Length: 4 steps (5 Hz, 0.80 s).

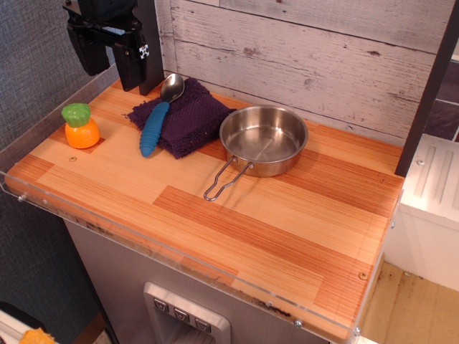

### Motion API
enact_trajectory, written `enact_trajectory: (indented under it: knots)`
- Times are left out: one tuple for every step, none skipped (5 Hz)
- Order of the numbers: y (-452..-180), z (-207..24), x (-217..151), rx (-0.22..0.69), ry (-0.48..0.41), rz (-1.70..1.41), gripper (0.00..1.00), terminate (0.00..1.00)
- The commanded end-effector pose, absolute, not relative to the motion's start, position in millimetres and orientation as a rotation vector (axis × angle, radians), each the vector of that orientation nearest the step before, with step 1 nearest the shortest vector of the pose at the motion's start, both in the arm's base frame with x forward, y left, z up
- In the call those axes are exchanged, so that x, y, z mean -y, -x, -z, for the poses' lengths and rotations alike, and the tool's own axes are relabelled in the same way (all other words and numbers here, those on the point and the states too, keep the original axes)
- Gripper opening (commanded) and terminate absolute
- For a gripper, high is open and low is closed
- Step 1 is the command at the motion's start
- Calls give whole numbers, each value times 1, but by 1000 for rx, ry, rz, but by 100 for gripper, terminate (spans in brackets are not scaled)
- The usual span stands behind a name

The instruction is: Move blue spoon diagonally from top to bottom of the table

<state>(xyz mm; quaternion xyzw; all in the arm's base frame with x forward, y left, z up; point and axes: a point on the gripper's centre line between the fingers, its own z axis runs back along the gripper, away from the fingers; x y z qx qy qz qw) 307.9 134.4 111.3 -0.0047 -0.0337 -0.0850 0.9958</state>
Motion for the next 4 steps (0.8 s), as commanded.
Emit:
enact_trajectory:
  knots:
    - [-308,-111,-134,67,9,170,100,0]
    - [-318,-106,-142,66,6,117,100,0]
    - [-332,-98,-147,47,6,71,100,0]
    - [-346,-86,-145,45,-11,11,100,0]
